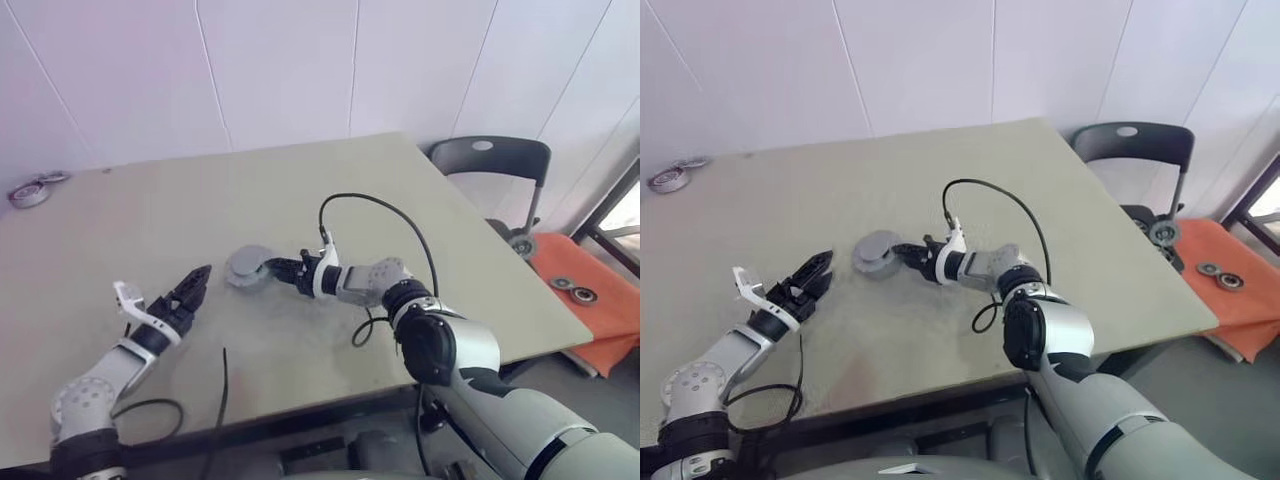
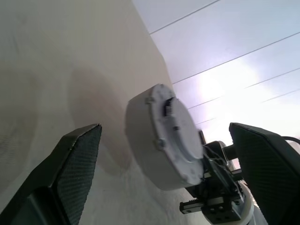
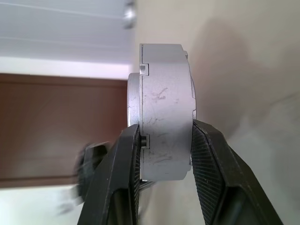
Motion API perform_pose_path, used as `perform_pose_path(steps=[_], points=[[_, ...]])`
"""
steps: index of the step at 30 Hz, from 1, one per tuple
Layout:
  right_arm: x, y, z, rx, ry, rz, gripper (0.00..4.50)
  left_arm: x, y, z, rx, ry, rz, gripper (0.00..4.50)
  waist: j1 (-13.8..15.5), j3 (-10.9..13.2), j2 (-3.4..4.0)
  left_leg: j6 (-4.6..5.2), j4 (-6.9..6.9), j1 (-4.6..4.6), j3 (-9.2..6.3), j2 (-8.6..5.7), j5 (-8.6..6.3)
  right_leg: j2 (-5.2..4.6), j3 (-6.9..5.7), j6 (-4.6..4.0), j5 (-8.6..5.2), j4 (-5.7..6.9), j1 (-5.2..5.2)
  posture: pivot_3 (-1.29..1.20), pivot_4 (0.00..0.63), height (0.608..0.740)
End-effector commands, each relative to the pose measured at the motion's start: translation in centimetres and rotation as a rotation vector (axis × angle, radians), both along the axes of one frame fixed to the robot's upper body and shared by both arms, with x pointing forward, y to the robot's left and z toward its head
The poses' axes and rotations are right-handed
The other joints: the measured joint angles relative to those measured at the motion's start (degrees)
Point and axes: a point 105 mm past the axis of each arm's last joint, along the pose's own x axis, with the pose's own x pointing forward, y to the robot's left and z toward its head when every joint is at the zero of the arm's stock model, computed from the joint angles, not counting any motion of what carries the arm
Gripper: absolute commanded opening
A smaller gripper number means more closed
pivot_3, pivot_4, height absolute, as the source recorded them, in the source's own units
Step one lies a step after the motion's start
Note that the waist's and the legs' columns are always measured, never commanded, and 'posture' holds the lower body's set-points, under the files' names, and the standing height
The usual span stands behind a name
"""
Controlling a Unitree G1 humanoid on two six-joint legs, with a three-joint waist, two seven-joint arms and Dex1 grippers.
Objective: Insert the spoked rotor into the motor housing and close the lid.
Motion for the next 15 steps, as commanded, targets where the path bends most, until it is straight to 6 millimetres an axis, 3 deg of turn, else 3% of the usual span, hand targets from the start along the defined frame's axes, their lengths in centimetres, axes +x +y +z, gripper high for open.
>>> perform_pose_path(steps=[1,6,15], points=[[0.7,0.7,5.5,0.208,-0.098,0.043,1.20,0.2,0.4,1.7,-0.005,-0.070,0.015,4.47,0.03,0.00,0.00,0.00,0.00,-0.01,0.00,0.00,0.00,0.00,0.00,0.00,0.00,0.00,-0.01,0.00,0.000,0.740],[0.3,0.6,5.8,0.236,-0.094,0.077,1.20,0.1,0.2,2.1,-0.031,-0.094,0.003,4.47,0.18,0.00,0.00,0.00,0.00,0.00,0.00,0.00,0.00,0.00,-0.01,0.01,-0.01,0.00,0.00,0.00,0.000,0.740],[0.4,0.9,5.0,0.174,-0.110,0.070,1.20,-0.4,-2.3,5.4,-0.086,-0.219,-0.103,4.47,0.25,0.04,-0.08,0.00,0.01,-0.03,0.00,0.00,0.00,-0.01,-0.01,0.01,0.00,-0.04,0.01,0.00,0.000,0.740]])
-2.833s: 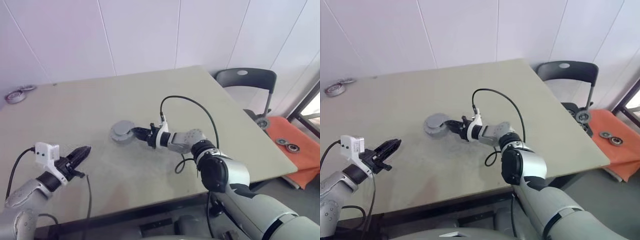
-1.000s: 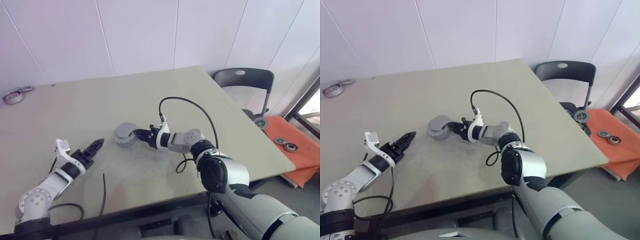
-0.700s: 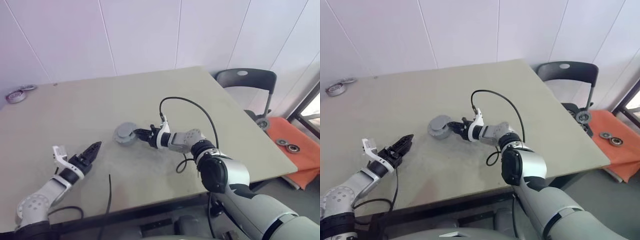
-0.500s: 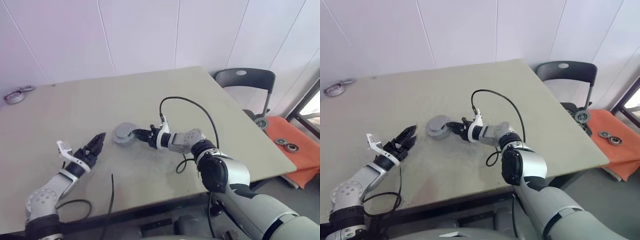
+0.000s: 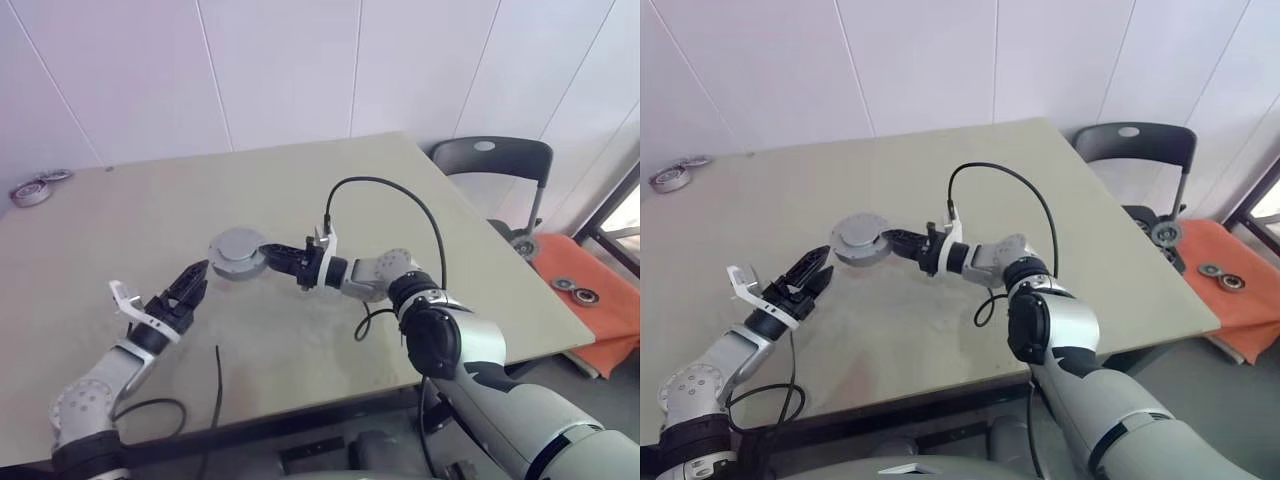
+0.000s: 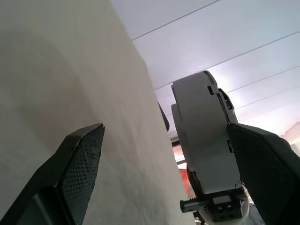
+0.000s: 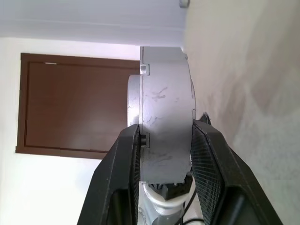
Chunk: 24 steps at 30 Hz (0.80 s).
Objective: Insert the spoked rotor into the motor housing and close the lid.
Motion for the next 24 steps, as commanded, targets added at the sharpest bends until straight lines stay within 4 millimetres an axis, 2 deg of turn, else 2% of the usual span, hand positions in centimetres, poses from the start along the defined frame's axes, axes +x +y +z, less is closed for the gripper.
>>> perform_pose_path(steps=[1,8,13,17,20,24], points=[[0.7,0.6,2.2,0.030,-0.075,-0.004,1.20,-0.1,-1.9,3.9,-0.013,-0.148,-0.079,4.47,0.00,0.02,-0.03,0.00,0.00,-0.02,0.00,0.00,0.00,0.00,0.00,0.00,0.00,-0.01,-0.01,0.00,0.000,0.740],[0.9,0.7,1.8,-0.004,-0.081,-0.018,1.20,-0.1,-2.9,4.6,-0.026,-0.158,-0.079,4.47,0.02,0.03,-0.02,0.00,0.00,0.00,0.01,0.01,0.00,0.01,0.02,0.00,0.00,-0.01,-0.01,0.00,0.000,0.740],[0.9,0.7,1.4,-0.021,-0.077,-0.020,1.20,0.9,-2.8,4.9,-0.049,-0.157,-0.014,4.47,0.09,0.04,-0.04,0.00,0.00,-0.02,0.02,0.00,0.00,0.00,0.02,0.00,0.00,-0.06,0.00,0.00,0.000,0.740],[0.8,0.9,1.3,-0.029,-0.078,-0.019,1.20,2.2,-3.3,4.7,-0.080,-0.135,0.021,4.47,0.17,0.04,-0.07,0.00,0.01,-0.04,0.02,0.00,0.00,0.00,0.01,0.00,0.00,-0.09,0.01,0.00,0.000,0.740],[0.9,0.8,1.2,-0.036,-0.077,-0.024,1.20,2.4,-3.9,4.6,-0.087,-0.122,0.016,4.47,0.09,0.04,-0.08,-0.01,0.01,-0.07,0.02,0.00,0.00,0.00,0.02,0.00,0.00,-0.18,0.02,0.00,0.000,0.740],[1.0,0.6,1.0,-0.045,-0.075,-0.032,1.20,2.2,-3.4,3.7,-0.069,-0.078,0.044,4.47,-0.01,0.04,-0.07,-0.01,-0.05,-0.08,0.02,0.00,-0.01,0.00,0.02,0.00,0.01,-0.25,0.00,0.00,0.000,0.740]])
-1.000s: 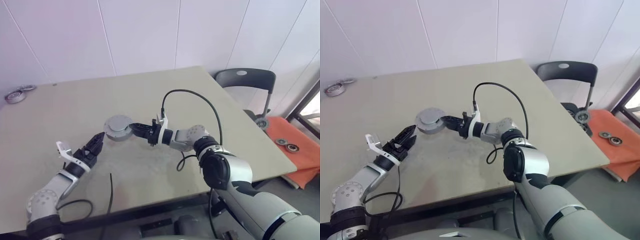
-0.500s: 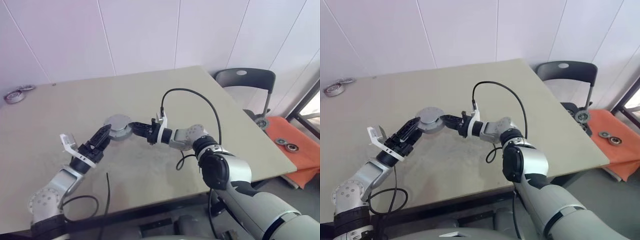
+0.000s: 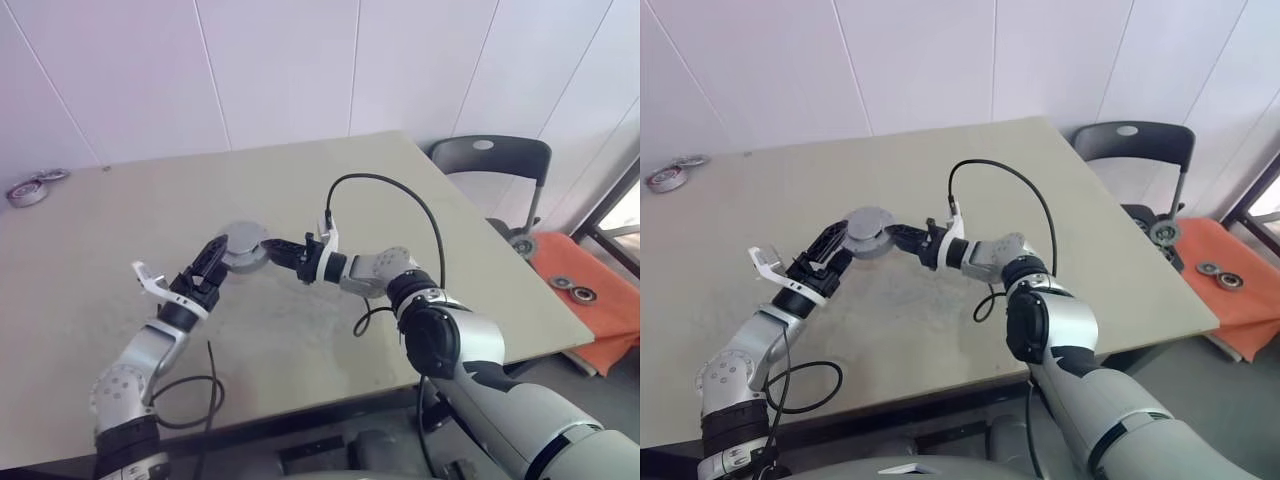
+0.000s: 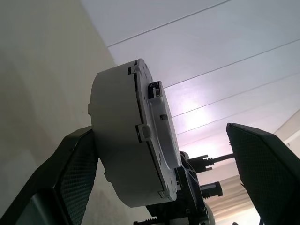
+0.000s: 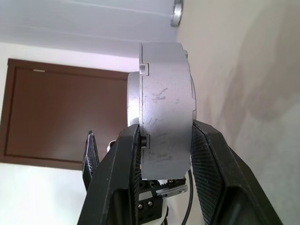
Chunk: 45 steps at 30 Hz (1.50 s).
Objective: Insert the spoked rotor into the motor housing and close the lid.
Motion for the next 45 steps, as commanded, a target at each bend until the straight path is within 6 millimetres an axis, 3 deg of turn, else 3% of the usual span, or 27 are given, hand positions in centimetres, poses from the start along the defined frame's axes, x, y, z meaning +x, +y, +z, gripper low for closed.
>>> perform_pose_path(steps=[1,11,16,26,33,45], points=[[0.2,0.5,1.1,0.005,-0.035,0.012,1.20,0.1,0.1,1.5,0.016,-0.051,0.006,4.47,0.08,0.00,0.00,0.00,-0.02,0.00,0.00,0.00,0.00,0.00,0.00,0.00,0.00,-0.02,0.00,0.00,0.000,0.740],[0.2,0.6,0.9,-0.011,-0.033,0.012,1.20,-2.2,1.4,-0.7,0.077,0.025,-0.024,4.47,0.07,0.01,0.02,0.00,-0.07,-0.03,0.00,0.00,0.00,0.00,-0.01,0.00,0.00,-0.12,0.00,0.00,0.000,0.740],[0.2,0.7,0.8,-0.015,-0.033,0.013,1.20,-3.3,1.4,-0.2,0.081,0.015,-0.022,4.47,0.21,0.01,0.02,0.00,-0.14,-0.04,0.00,0.00,0.00,-0.01,0.00,0.00,0.00,-0.20,0.00,0.00,0.000,0.740],[0.2,0.8,0.9,-0.015,-0.036,0.012,1.20,-1.6,0.4,0.1,0.067,0.027,0.005,4.47,0.21,0.01,0.01,0.00,-0.17,-0.05,0.00,0.00,0.00,-0.02,-0.01,-0.01,0.01,-0.32,0.04,0.00,0.000,0.740],[0.3,0.6,3.4,0.104,-0.029,0.036,1.20,-1.3,0.1,0.6,0.061,0.030,0.007,4.47,0.06,0.01,0.01,0.00,-0.31,-0.07,0.00,0.01,0.00,-0.02,-0.01,-0.01,0.01,-0.37,-0.02,0.00,0.000,0.740],[-0.4,1.3,3.6,0.112,-0.028,0.086,1.20,-0.4,0.5,0.4,0.047,0.019,0.029,4.47,0.22,0.01,0.01,0.00,-0.29,-0.07,0.01,0.00,0.00,-0.02,-0.01,-0.01,0.01,-0.37,0.00,0.00,0.000,0.740]])
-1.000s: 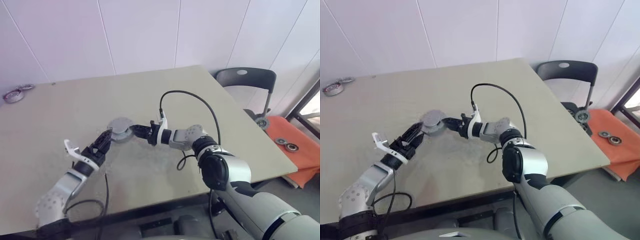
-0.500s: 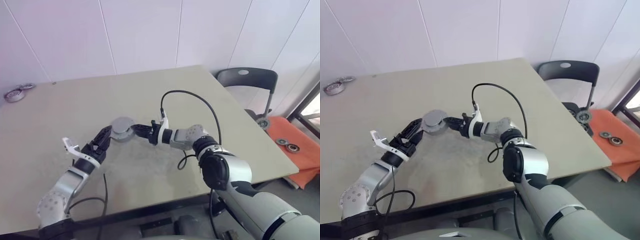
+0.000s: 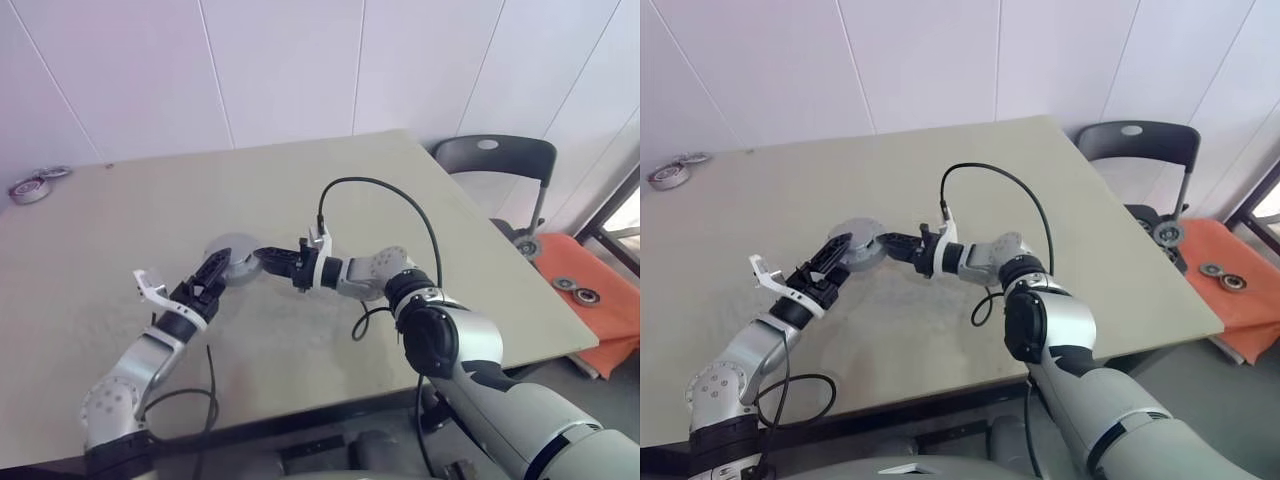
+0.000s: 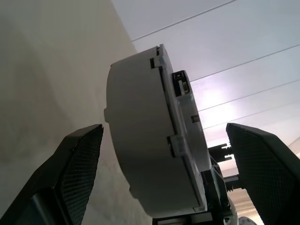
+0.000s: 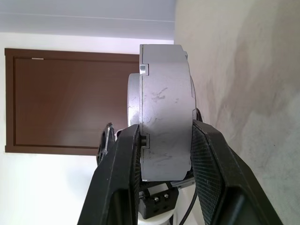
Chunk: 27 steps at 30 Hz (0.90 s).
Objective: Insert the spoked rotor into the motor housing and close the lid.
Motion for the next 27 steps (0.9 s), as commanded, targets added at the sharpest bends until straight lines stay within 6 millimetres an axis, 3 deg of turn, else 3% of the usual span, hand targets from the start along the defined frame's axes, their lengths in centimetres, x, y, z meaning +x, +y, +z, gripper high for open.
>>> perform_pose_path(steps=[1,5,15,27], points=[[0.7,0.7,3.5,0.099,-0.086,0.007,1.20,0.8,0.3,0.9,-0.009,-0.049,0.020,4.47,-0.03,0.00,0.00,0.00,0.00,0.00,0.00,0.00,0.00,0.00,0.00,0.00,0.00,0.00,0.00,0.00,0.000,0.740],[0.6,0.8,3.5,0.095,-0.089,0.014,1.20,1.7,0.3,0.5,-0.012,-0.051,0.022,4.47,-0.09,0.00,-0.01,0.00,0.00,0.00,0.00,0.00,0.00,0.00,0.00,0.00,0.00,0.00,0.00,0.00,0.000,0.740],[0.7,0.7,3.3,0.084,-0.094,0.011,1.20,4.2,1.1,-3.5,-0.017,-0.026,-0.022,4.47,-0.19,-0.01,-0.02,0.00,0.00,-0.01,0.01,-0.01,0.01,0.01,-0.01,0.01,0.00,0.00,-0.01,0.00,0.000,0.740],[1.0,0.5,3.0,0.068,-0.098,-0.011,1.20,4.1,1.1,-4.8,-0.004,-0.054,-0.115,4.47,-0.31,-0.02,-0.02,0.00,-0.02,0.00,-0.02,0.00,0.00,0.00,-0.01,0.01,0.01,0.02,-0.04,0.00,0.000,0.740]])
